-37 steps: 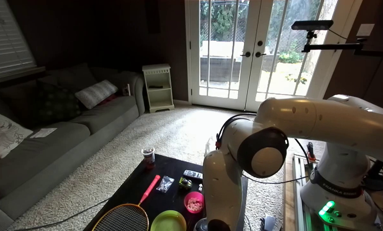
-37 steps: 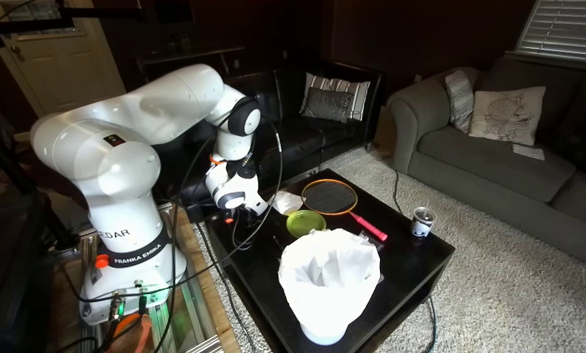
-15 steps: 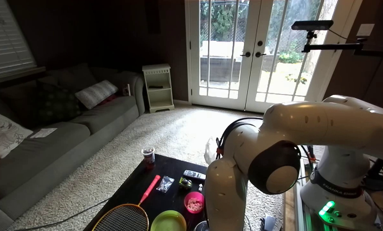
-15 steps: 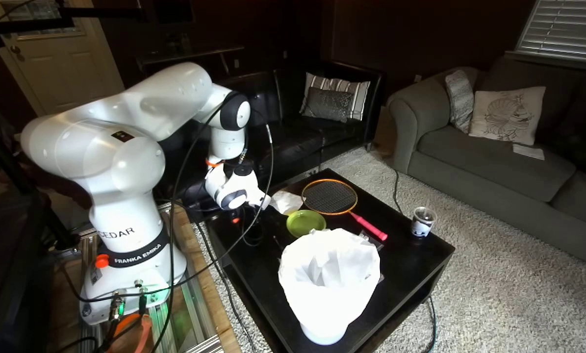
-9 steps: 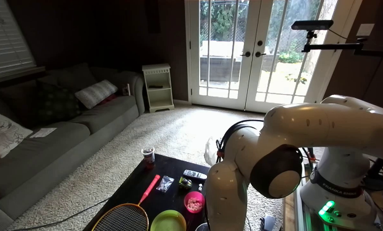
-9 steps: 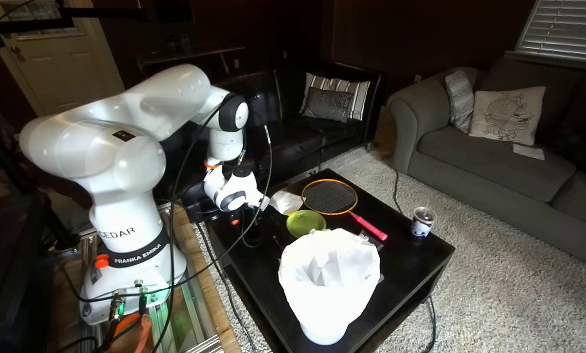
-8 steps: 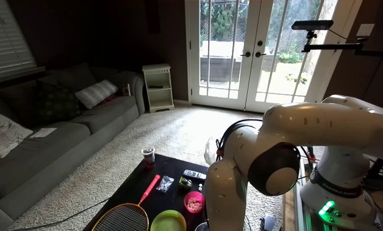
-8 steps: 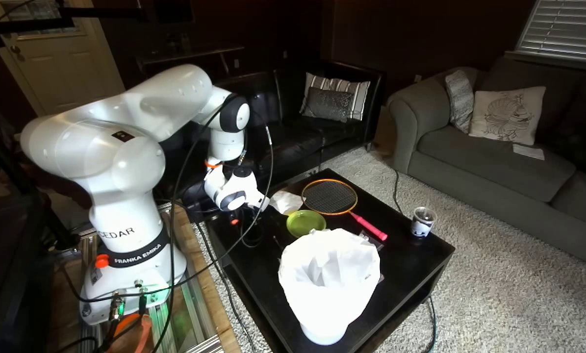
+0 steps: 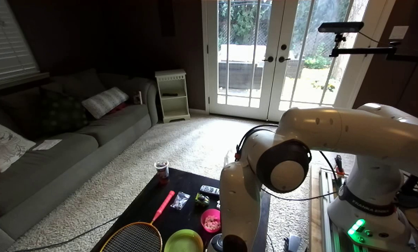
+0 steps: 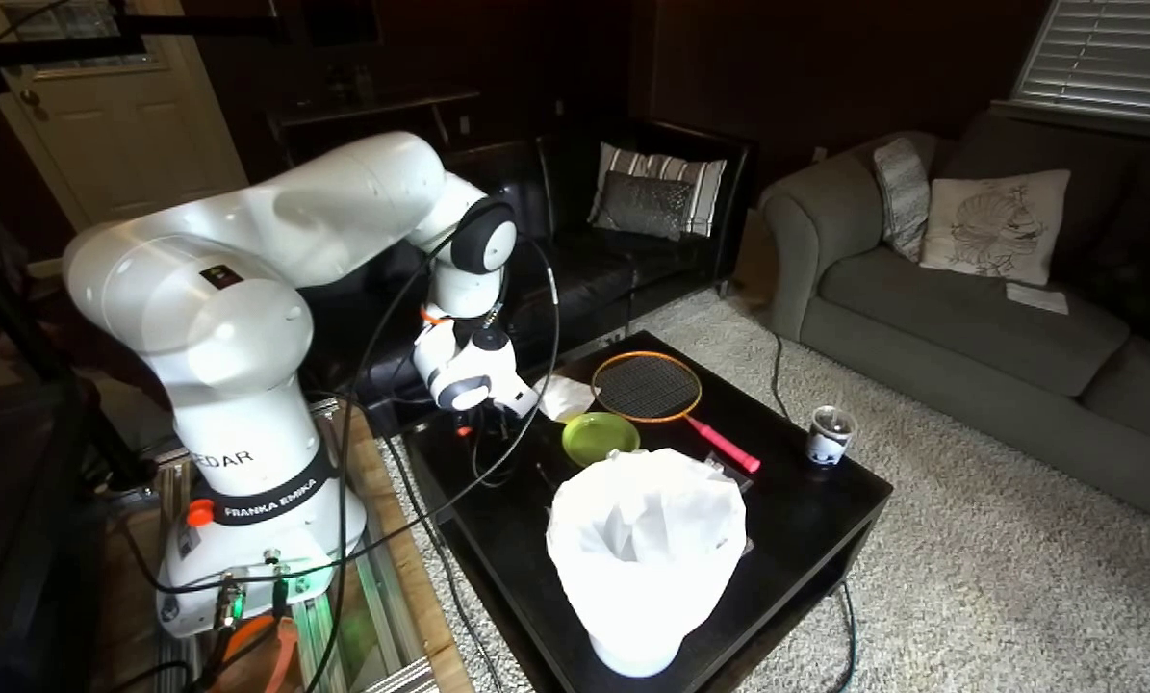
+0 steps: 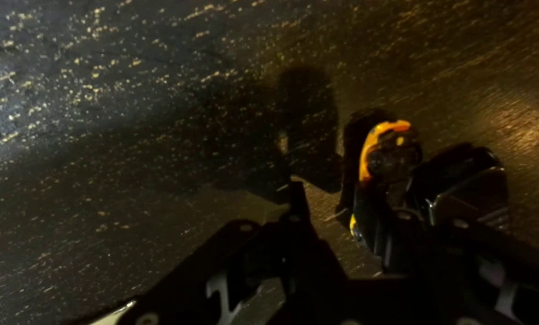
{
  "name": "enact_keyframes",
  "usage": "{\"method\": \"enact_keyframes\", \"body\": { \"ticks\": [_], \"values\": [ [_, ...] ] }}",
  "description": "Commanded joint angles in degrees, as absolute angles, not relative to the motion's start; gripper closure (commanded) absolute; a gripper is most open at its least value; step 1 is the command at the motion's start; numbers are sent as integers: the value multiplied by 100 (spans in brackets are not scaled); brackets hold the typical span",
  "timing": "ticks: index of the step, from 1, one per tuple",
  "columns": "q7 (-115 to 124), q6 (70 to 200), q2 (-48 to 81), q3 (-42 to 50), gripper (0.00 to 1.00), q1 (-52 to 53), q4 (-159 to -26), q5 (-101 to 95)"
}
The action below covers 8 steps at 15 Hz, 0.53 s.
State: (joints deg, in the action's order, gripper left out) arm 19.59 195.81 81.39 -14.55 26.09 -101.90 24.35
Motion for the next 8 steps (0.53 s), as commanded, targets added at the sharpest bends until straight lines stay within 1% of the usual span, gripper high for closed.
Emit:
{"method": "enact_keyframes", "body": {
  "ticks": [1,3,6,8],
  "values": [
    [1869,19784,8064,-1629,35,2366,-10405,2208],
    [1832,19800,8064,-1673,23,2303,-10444,2152],
    [1738,19939,8062,-1919,1,2000,-10636,1918],
    [1651,19969,8136,-2129,0,1752,-10702,1647]
  ]
}}
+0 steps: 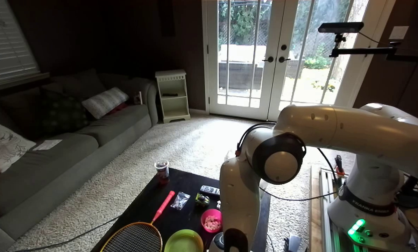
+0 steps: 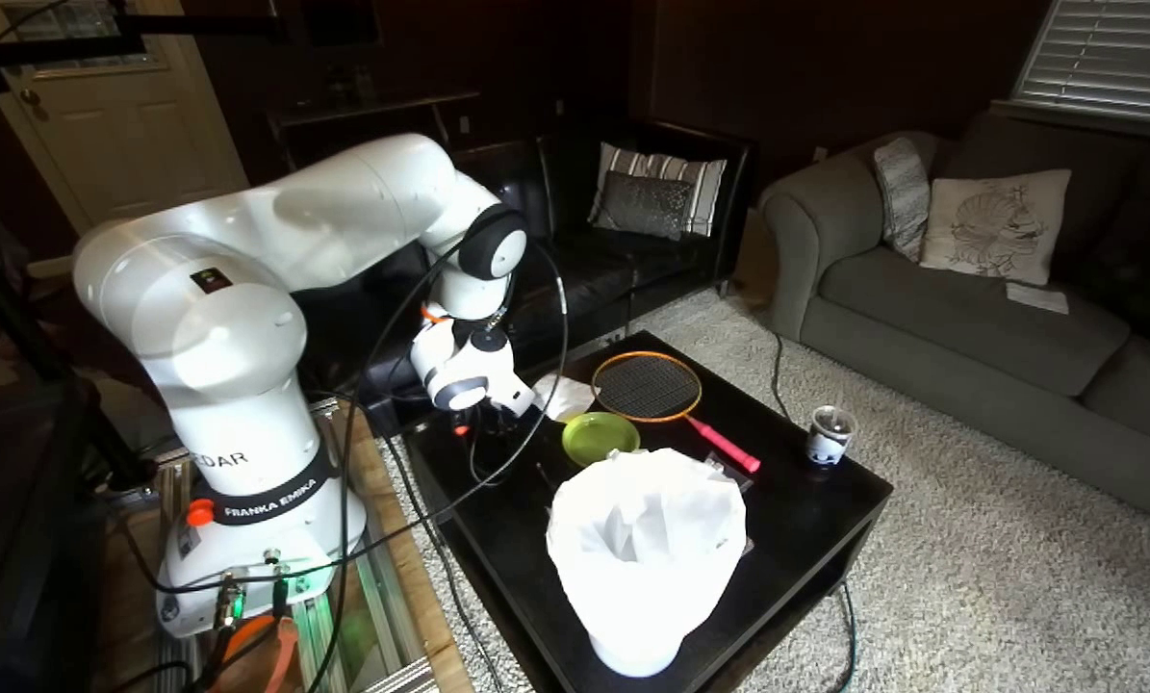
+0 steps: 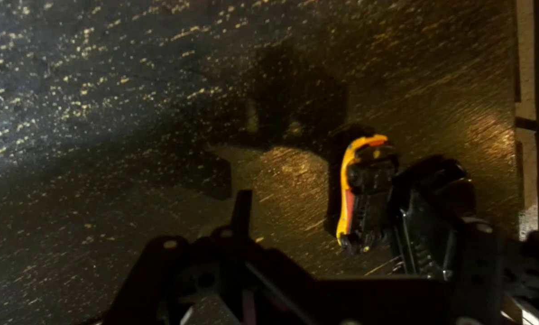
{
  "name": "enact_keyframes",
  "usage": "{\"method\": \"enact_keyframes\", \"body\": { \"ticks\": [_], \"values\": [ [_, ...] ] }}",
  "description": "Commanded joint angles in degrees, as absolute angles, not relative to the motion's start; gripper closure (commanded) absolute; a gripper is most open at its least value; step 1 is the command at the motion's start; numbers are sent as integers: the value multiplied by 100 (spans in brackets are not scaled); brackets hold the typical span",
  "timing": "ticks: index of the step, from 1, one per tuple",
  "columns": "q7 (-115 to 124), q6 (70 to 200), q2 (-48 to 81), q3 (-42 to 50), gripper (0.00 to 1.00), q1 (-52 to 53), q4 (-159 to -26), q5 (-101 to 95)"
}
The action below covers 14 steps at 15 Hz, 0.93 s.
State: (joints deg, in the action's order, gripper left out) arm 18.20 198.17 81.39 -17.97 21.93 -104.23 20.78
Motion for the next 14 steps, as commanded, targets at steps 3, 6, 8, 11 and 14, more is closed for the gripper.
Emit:
{"method": "enact_keyframes", "body": {
  "ticks": [3,6,8,11,14],
  "values": [
    [1602,19974,8280,-2356,0,1525,-10671,1331],
    [1656,19956,8354,-2274,0,1685,-10521,1343],
    [1661,19874,8420,-2158,0,1859,-10374,1402],
    [1647,19762,8562,-2082,25,1986,-10152,1401],
    [1662,19807,8713,-1982,41,2167,-9899,1455]
  ]
}}
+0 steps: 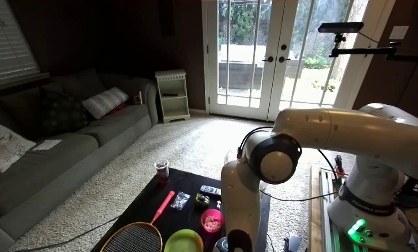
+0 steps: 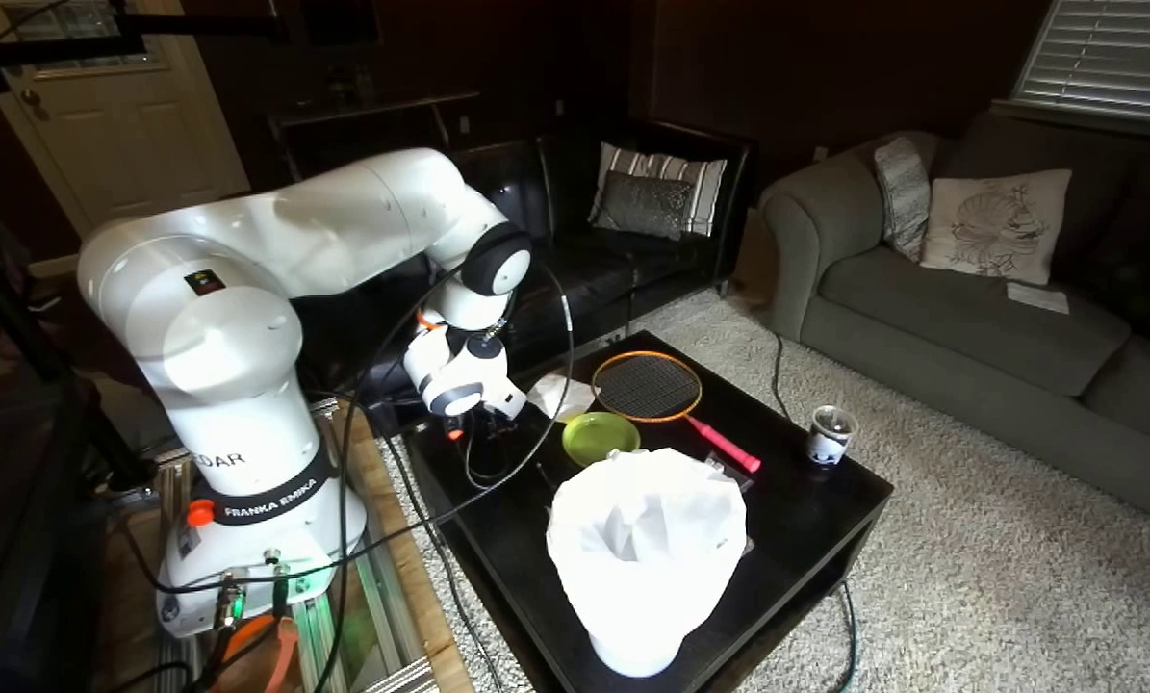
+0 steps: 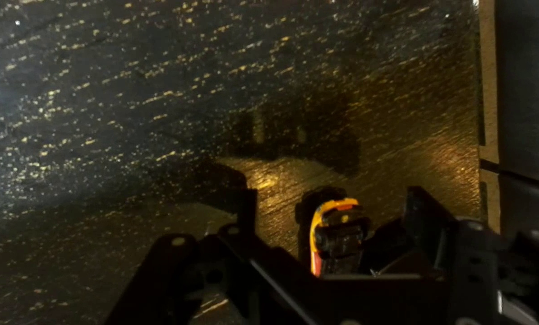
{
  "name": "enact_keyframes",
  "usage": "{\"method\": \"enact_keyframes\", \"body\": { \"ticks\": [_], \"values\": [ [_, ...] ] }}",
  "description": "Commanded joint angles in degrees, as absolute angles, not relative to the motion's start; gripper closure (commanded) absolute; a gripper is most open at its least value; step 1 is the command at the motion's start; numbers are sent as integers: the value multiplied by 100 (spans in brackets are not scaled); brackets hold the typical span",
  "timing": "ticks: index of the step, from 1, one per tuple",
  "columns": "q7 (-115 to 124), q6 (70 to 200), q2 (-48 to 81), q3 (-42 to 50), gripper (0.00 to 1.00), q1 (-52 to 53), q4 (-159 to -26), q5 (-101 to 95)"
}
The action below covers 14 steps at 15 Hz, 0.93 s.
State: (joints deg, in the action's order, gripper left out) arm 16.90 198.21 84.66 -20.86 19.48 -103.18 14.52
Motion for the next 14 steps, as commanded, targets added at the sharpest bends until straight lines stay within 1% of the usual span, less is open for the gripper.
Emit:
{"method": "enact_keyframes", "body": {
  "ticks": [1,7,8,9,11,14],
  "values": [
    [1706,19819,8513,-1916,48,2262,-10030,1556],
    [1729,19775,8516,-1550,90,2742,-9743,1758],
    [1717,19754,8728,-1515,94,2801,-9517,1741],
    [1717,19727,8740,-1489,92,2830,-9501,1750],
    [1712,19714,8693,-1532,93,2740,-9586,1710],
    [1627,19711,8628,-1914,93,2173,-9804,1411]
  ]
}}
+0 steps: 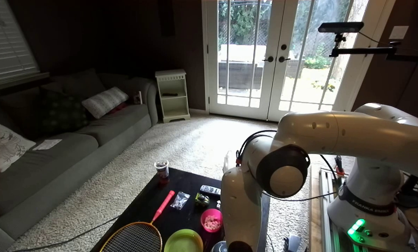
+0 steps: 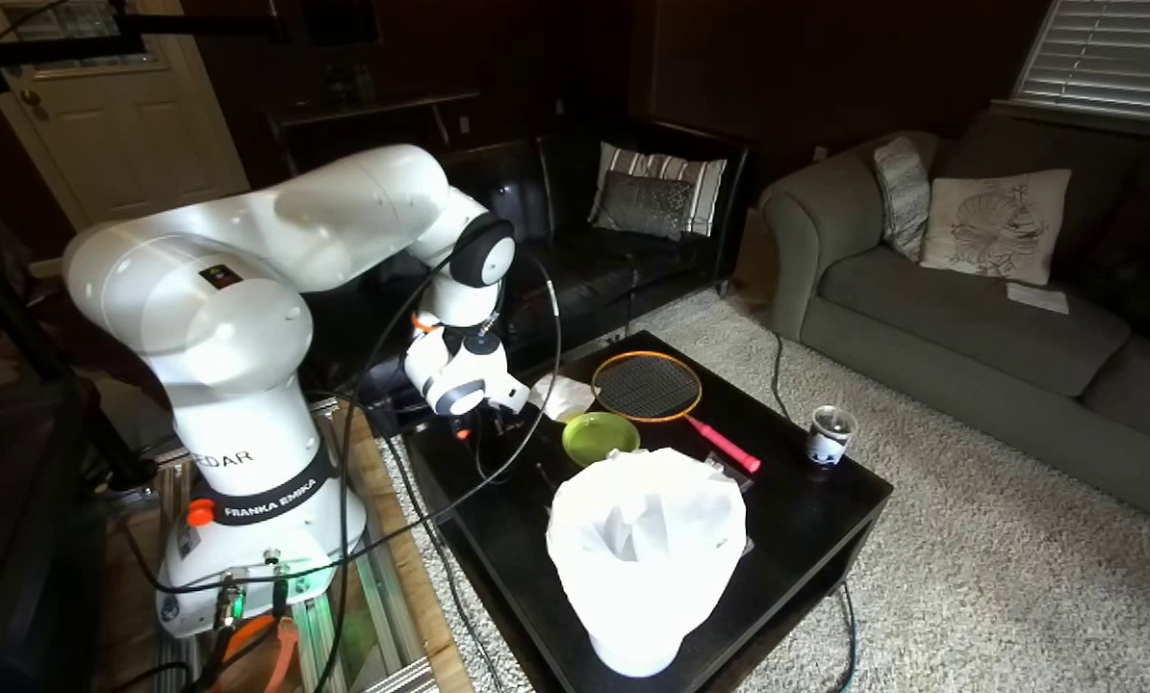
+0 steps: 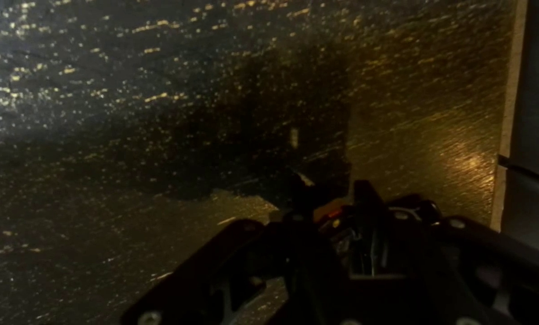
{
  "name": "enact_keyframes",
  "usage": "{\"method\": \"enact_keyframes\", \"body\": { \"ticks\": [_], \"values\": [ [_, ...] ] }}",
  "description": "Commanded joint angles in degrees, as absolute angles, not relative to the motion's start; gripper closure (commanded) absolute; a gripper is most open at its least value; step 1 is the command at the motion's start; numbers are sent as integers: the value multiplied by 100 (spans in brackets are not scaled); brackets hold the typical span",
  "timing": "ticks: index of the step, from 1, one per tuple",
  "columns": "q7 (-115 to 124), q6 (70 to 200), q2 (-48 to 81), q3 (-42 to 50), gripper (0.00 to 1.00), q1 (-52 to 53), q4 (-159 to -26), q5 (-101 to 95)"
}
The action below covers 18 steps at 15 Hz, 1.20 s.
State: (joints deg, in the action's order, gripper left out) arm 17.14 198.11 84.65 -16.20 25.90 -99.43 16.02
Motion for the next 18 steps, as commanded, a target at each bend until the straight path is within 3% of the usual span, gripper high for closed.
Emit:
{"method": "enact_keyframes", "body": {
  "ticks": [1,8,14,18],
  "values": [
    [1575,19707,8622,-2145,93,1810,-9918,1228],
    [1557,19577,8526,-3347,93,-493,-10988,473],
    [1215,17972,8524,-4010,93,-2138,-11630,628],
    [538,16585,8518,-4084,93,-2607,-11588,1819]
  ]
}}
